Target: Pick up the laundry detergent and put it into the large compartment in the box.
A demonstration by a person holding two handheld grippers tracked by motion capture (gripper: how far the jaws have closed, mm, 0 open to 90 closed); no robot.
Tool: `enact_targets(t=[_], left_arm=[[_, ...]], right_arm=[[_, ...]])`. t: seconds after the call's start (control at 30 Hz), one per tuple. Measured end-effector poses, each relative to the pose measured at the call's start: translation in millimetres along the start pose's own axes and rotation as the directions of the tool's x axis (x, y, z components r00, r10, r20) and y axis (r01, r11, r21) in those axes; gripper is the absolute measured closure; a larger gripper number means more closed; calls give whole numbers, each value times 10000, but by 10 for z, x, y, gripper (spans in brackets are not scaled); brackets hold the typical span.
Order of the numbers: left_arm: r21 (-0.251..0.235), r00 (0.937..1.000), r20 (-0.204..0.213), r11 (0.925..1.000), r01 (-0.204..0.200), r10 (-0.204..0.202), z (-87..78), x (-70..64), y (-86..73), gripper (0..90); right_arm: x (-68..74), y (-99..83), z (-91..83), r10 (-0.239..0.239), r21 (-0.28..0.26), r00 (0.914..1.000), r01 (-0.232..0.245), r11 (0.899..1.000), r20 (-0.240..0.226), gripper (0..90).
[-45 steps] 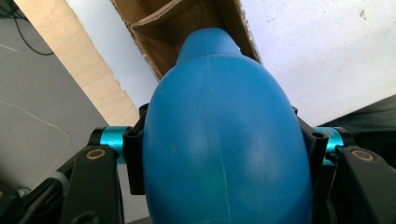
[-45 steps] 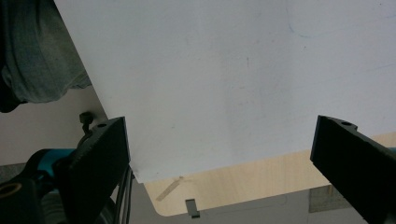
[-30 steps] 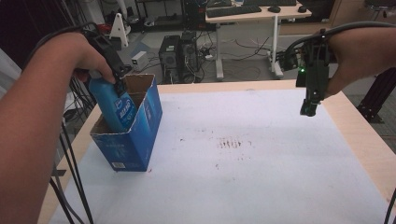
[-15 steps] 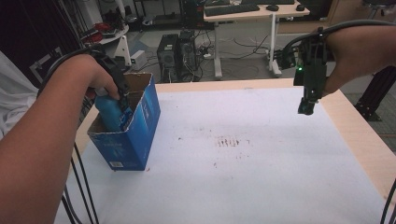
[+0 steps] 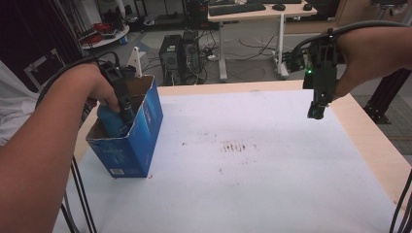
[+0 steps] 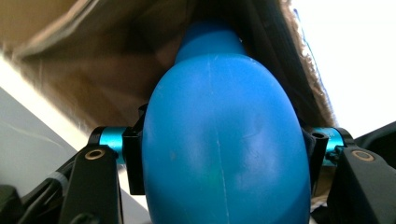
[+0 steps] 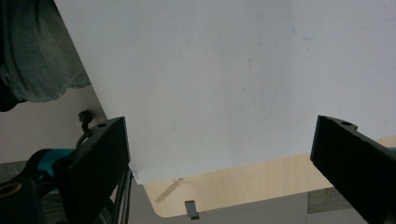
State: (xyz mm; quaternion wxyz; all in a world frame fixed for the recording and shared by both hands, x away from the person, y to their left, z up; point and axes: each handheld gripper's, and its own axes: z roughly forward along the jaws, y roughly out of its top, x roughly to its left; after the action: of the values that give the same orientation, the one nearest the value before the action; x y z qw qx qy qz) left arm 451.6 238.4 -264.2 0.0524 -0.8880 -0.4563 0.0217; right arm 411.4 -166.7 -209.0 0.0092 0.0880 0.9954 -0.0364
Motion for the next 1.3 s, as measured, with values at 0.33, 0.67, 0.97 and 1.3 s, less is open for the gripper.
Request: enact_targets(t=[0.33,0.67,0.97,1.3], left_arm=[[-51,9909,-139,9909,-1342,1341,127,11,6,382],[48,9633,-370,9640,-2659,2659,262,-20,22,380],[-190,9551,-309,9552,-2953,2946,296,-15,8,379],[-214,9611,-116,9609,-2761,2759,292,-1,5,365]], right_arm=[[-21,15,55,1,19,10000,-1,10000,-87,37],[-31,50,93,-70,-32,9999,69,10000,-129,37],[-32,47,107,31,34,9998,-30,10000,-176,37],[-18,42,98,91,67,9999,-90,9999,-145,37]])
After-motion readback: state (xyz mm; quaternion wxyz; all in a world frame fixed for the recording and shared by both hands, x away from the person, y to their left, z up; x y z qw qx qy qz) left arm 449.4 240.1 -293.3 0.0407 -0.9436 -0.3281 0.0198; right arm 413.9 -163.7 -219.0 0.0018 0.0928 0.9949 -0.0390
